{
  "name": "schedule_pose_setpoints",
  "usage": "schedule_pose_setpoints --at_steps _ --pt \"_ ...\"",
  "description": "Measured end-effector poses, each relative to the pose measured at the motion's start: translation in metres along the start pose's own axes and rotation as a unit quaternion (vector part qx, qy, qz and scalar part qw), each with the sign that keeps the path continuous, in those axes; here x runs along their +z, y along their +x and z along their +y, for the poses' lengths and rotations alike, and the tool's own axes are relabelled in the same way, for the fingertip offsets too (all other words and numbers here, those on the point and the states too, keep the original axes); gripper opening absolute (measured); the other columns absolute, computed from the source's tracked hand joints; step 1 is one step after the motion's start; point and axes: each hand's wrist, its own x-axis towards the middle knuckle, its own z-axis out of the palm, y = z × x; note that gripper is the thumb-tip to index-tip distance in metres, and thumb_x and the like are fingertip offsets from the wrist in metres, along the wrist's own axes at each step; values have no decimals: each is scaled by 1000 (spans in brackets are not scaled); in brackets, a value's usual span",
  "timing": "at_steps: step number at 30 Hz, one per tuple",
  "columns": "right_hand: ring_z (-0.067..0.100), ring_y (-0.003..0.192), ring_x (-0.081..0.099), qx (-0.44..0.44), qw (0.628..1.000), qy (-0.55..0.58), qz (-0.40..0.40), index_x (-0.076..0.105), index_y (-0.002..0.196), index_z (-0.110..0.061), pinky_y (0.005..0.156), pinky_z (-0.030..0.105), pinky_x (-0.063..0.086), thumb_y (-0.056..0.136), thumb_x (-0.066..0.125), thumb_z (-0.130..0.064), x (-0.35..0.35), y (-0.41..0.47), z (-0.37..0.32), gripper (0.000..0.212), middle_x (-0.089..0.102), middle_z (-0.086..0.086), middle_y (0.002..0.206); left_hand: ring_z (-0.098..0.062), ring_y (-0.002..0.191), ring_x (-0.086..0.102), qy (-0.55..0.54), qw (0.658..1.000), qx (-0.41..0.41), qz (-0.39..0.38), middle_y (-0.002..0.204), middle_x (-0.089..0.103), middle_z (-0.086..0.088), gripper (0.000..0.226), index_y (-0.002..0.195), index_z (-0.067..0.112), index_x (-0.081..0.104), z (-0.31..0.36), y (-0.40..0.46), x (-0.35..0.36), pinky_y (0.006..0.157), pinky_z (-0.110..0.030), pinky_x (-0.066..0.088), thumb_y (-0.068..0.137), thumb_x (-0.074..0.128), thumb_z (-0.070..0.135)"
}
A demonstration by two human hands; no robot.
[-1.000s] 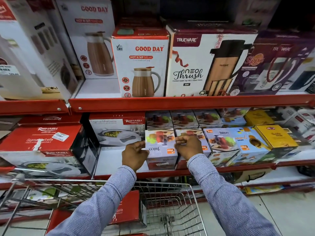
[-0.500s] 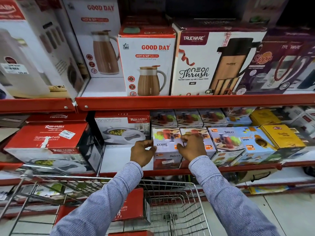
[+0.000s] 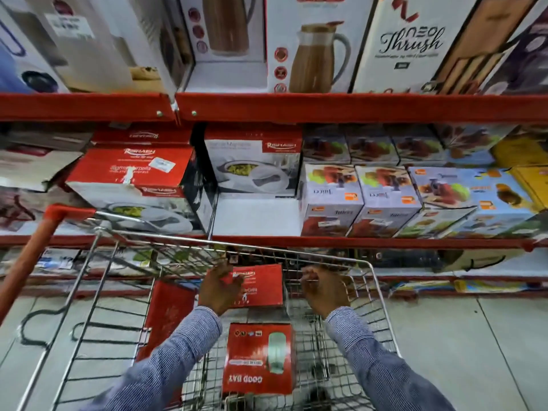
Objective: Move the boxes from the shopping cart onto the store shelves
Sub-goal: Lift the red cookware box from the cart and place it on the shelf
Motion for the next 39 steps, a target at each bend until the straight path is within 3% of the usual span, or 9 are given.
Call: schedule_pose_setpoints --at_steps 3,6,12,16,19,22,30,34,39 --pt "23 92 69 81 991 34 -100 70 104 -8 76 22 51 87 55 -26 45 0 7 29 74 12 102 -22 100 66 -11 997 -72 -27 107 71 -8 42 107 4 67 -38 9 1 81 -29 46 72 74 27" --pt "26 99 67 129 981 40 -143 69 108 -9 86 30 51 90 54 -27 72 1 12 30 72 12 111 -25 104 68 -20 988 -131 -79 114 71 -8 69 110 13 66 -89 43 19 91 -37 52 51 78 45" --pt "24 96 64 177 975 51 -127 66 116 -22 77 24 42 91 50 -34 98 -1 12 32 69 5 118 -34 115 61 -39 983 -155 -88 125 63 -19 51 121 -3 61 -74 30 2 97 -35 45 78 70 23" --pt "23 80 60 241 962 93 -92 69 86 -25 72 29 41 89 43 -35 99 1 13 28 71 5 106 -33 107 64 -24 985 -138 -104 112 70 -14 65 111 7 67 -95 37 -4 99 -39 47 58 56 43" --pt "14 75 62 226 966 114 -60 69 76 -23 66 25 40 87 46 -44 84 -6 10 33 73 3 98 -33 105 65 -40 987 -116 -102 109 72 -10 58 101 17 70 -100 34 -18 100 -42 48 58 56 54" --pt "17 84 65 201 963 181 15 73 85 -20 68 25 40 88 49 -45 60 -19 -7 35 74 1 94 -26 97 66 -68 992 -74 -74 101 71 -1 28 95 21 72 -63 1 -48 99 -37 47 77 67 42" --pt "16 68 62 81 953 244 162 63 70 -16 60 23 40 86 61 -40 -29 -41 -78 29 70 1 74 -2 68 60 -49 992 70 93 90 70 10 31 106 24 72 28 -69 -117 61 -13 42 82 68 43" --pt "20 70 65 33 941 277 190 64 69 -14 67 29 49 82 65 -38 -65 -41 -100 27 73 5 75 -12 77 72 -90 979 126 135 89 77 3 45 101 19 75 62 -81 -143 77 -31 59 74 71 54" --pt "19 61 60 -9 938 278 208 64 65 -6 63 29 47 83 67 -31 -99 -40 -130 31 71 12 70 -17 65 73 -110 974 143 138 89 78 2 54 106 22 73 92 -76 -164 72 -40 62 70 68 62"
